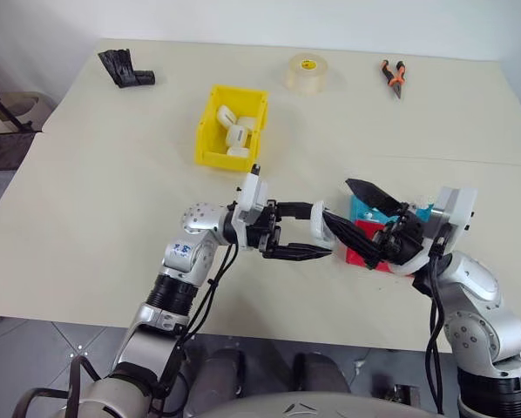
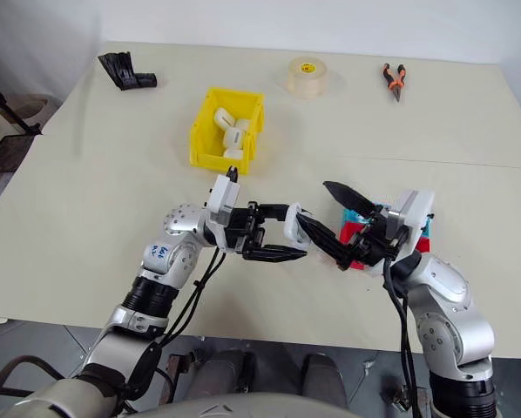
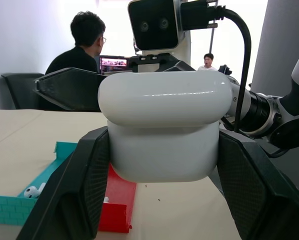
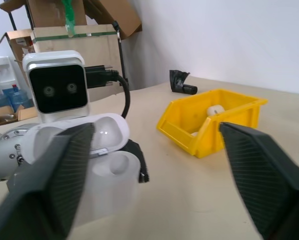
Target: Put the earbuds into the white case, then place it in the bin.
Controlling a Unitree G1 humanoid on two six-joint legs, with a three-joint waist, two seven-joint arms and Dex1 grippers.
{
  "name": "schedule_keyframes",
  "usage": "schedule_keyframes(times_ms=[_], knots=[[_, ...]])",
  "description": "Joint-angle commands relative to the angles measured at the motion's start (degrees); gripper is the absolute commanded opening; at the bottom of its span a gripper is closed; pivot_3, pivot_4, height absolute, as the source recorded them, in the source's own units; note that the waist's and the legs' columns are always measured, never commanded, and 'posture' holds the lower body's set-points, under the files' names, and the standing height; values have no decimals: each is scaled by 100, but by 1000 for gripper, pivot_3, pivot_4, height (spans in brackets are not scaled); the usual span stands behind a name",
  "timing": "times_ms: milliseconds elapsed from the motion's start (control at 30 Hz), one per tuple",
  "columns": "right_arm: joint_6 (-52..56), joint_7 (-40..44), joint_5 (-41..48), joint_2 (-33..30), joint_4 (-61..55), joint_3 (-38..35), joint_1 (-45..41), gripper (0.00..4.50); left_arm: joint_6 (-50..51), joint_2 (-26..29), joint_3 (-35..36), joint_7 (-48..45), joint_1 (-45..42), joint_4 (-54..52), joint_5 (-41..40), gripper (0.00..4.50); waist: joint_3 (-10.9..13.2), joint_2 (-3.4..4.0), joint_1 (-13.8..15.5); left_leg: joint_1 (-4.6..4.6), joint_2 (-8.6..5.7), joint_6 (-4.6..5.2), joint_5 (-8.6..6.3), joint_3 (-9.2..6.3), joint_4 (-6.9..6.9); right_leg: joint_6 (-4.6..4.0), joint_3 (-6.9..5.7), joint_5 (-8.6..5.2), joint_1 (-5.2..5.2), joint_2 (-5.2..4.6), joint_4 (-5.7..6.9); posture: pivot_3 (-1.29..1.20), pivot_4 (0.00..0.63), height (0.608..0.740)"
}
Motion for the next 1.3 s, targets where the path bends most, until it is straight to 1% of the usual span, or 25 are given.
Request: schedule_keyframes(times_ms=[33, 133, 267, 500, 600, 700, 833, 967, 1033, 1133, 1233, 1300], knots=[[117, 189, 27, -149, 12, 130, 84, 4446, -181, -223, 177, 146, -186, -337, -239, 2797, 0, 0, -3, 0, 1, 0, 0, 0, 0, 0, 0, 0, 0, 0, 0, 0, 150, 740], [88, 219, 66, -285, 47, -21, 36, 4446, -216, -237, 175, 162, -155, -326, -219, 2797, 0, 0, 1, 0, 0, 0, 0, 1, 0, 0, 0, 0, 0, 0, 0, 0, 150, 740], [106, 359, 223, -691, 13, -507, 100, 4446, -334, -166, 182, 189, -99, -267, -115, 2797, 0, 0, 9, -1, 0, 0, 0, 0, 0, 0, 0, 0, 1, -1, -2, 0, 150, 740], [-34, 1204, 141, -1664, 316, -1619, 999, 4446, -708, 45, 138, 143, 53, -118, 109, 2797, 0, -1, 19, -1, 0, 2, 0, 4, -1, 0, -2, 0, 6, -2, -7, 0, 150, 740], [-458, 1755, -326, -2030, 783, -2110, 1526, 4446, -821, 107, 110, 104, 148, -150, 155, 2797, 0, -1, 25, 0, 0, 2, 0, 7, -2, 0, -2, 0, 7, -2, -9, 0, 150, 740], [-734, 2097, -626, -2267, 1129, -2332, 1820, 4446, -889, 137, 101, 116, 218, -171, 174, 2797, 0, -1, 20, 0, 0, 4, 0, 8, -3, 0, -1, 0, 9, -3, -11, 0, 150, 740], [-709, 2225, -702, -2399, 1213, -2400, 1866, 4446, -951, 149, 88, 174, 291, -200, 194, 2797, 0, 0, 13, 1, 7, 4, 0, 11, -3, 0, -2, 0, 9, 0, -13, 0, 150, 740], [-459, 2228, -702, -2578, 1039, -2243, 1715, 4446, -1006, 165, 53, 213, 367, -270, 222, 2797, 0, 0, 17, 1, 5, 4, 0, 10, -2, 0, -2, 0, 9, -2, -14, 0, 150, 740], [45, 2132, -734, -2912, 772, -1988, 1590, 4446, -1045, 188, 40, 219, 419, -306, 244, 2797, 0, 0, 16, 1, 6, 4, 0, 9, -2, 0, -3, 0, 10, -2, -15, 0, 150, 740], [576, 1980, -788, -3235, 569, -1790, 1450, 4446, -1072, 207, 12, 241, 465, -352, 255, 2797, 0, 0, 19, 1, 9, 4, 0, 8, -2, 0, -3, 0, 9, -1, -17, 0, 150, 740], [1287, 2031, -703, -3845, 394, -1320, 938, 4446, -1074, 213, -6, 292, 540, -404, 245, 2797, 0, 0, 22, -1, 4, 4, 0, 9, 0, 0, -2, 0, 10, -5, -21, 0, 150, 740], [1828, 2045, -672, -4272, 359, -792, 311, 4446, -1067, 196, -33, 342, 600, -452, 242, 2797, 0, 0, 19, -2, 6, 4, 0, 7, 3, 0, -2, 0, 11, -6, -25, 0, 150, 740]])
